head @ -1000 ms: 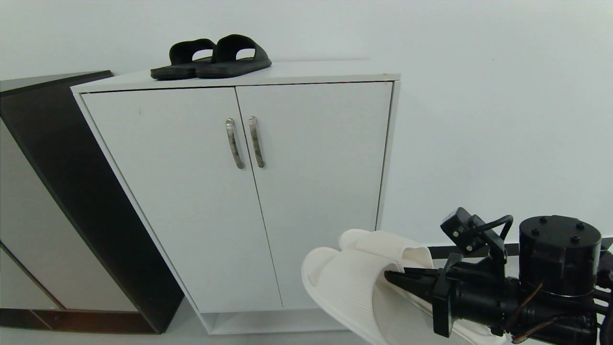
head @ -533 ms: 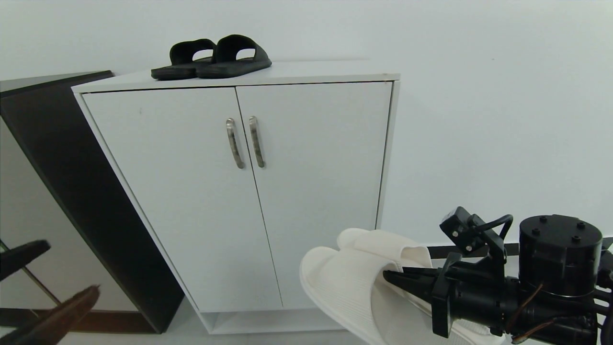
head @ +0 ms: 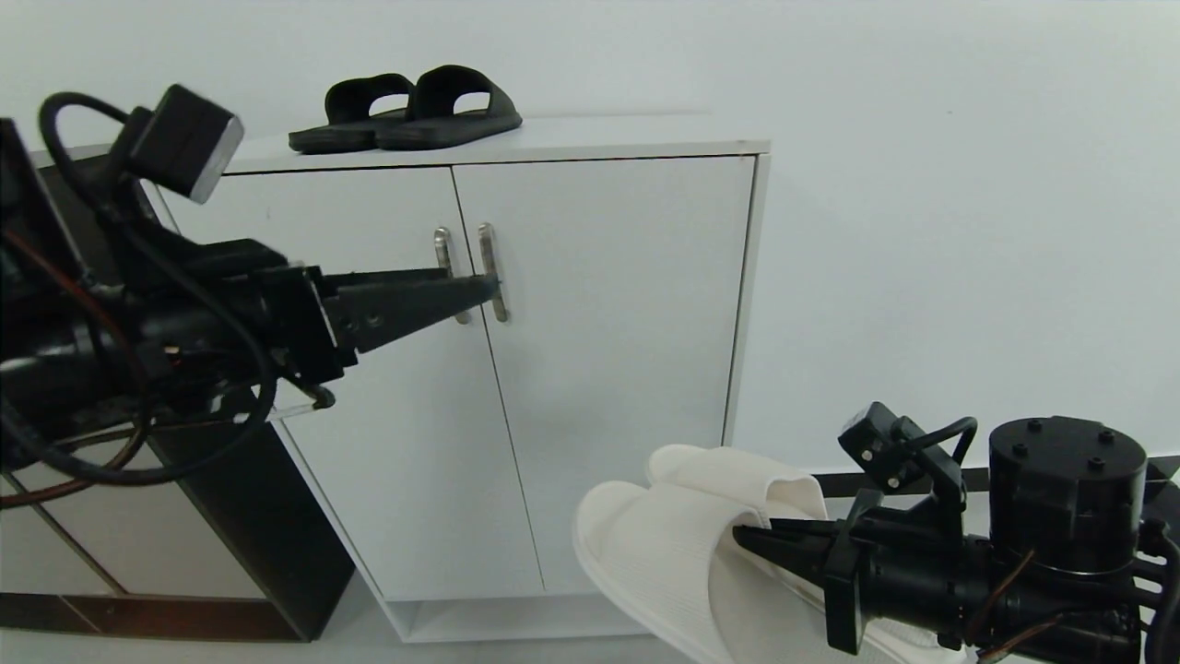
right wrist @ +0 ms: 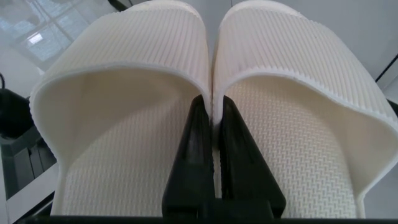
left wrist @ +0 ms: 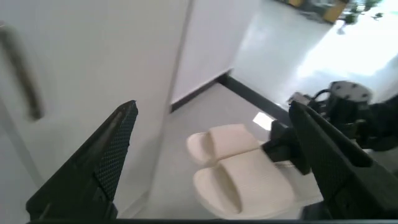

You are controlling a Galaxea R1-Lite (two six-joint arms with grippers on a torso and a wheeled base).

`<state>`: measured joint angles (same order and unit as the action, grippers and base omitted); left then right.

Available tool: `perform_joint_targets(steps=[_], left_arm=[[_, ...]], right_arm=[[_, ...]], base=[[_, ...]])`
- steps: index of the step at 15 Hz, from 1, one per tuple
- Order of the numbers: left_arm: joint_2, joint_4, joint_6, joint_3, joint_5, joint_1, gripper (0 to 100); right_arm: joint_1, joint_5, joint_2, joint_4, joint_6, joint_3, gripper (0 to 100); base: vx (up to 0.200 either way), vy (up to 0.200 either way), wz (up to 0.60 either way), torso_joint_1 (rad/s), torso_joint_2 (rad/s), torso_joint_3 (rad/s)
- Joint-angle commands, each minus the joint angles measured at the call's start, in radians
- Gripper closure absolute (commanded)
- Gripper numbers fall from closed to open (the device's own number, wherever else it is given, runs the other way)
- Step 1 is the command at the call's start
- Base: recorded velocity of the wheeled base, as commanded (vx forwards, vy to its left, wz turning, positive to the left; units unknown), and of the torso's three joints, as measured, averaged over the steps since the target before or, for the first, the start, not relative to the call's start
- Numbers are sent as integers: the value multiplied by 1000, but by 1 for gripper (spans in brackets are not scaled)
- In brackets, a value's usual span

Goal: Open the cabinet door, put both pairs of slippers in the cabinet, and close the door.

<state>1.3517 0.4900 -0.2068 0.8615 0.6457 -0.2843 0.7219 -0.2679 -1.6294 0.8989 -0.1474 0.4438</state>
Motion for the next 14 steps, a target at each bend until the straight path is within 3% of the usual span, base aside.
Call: perform_joint_targets(steps=[1, 3, 5, 6, 7, 9, 14], left_arm=[[122, -31, -45, 123, 81, -7, 0], [136, -87, -80, 172, 167, -4, 0], [139, -100, -88, 182, 285, 31, 0], [144, -100, -103, 189, 307, 48, 0], [152, -100, -111, 194, 298, 51, 0], [124, -100, -111, 163, 209, 50, 0], [139, -100, -98, 152, 152, 66, 0]], right_arm=[[1, -1, -4, 0, 0, -1, 100], [1, -1, -14, 2, 0, 4, 100], [1, -1, -10, 2, 0, 4, 100], [1, -1, -10, 2, 0, 4, 100], [1, -1, -10, 2, 0, 4, 100], [1, -1, -10, 2, 0, 4, 100], [4, -1, -12, 2, 0, 3, 100]], base=[[0, 0, 0, 0, 0, 0], [0, 0, 0, 0, 0, 0], [0, 0, 0, 0, 0, 0], [0, 0, 0, 0, 0, 0], [0, 0, 0, 0, 0, 0], [0, 0, 0, 0, 0, 0], [0, 0, 0, 0, 0, 0]])
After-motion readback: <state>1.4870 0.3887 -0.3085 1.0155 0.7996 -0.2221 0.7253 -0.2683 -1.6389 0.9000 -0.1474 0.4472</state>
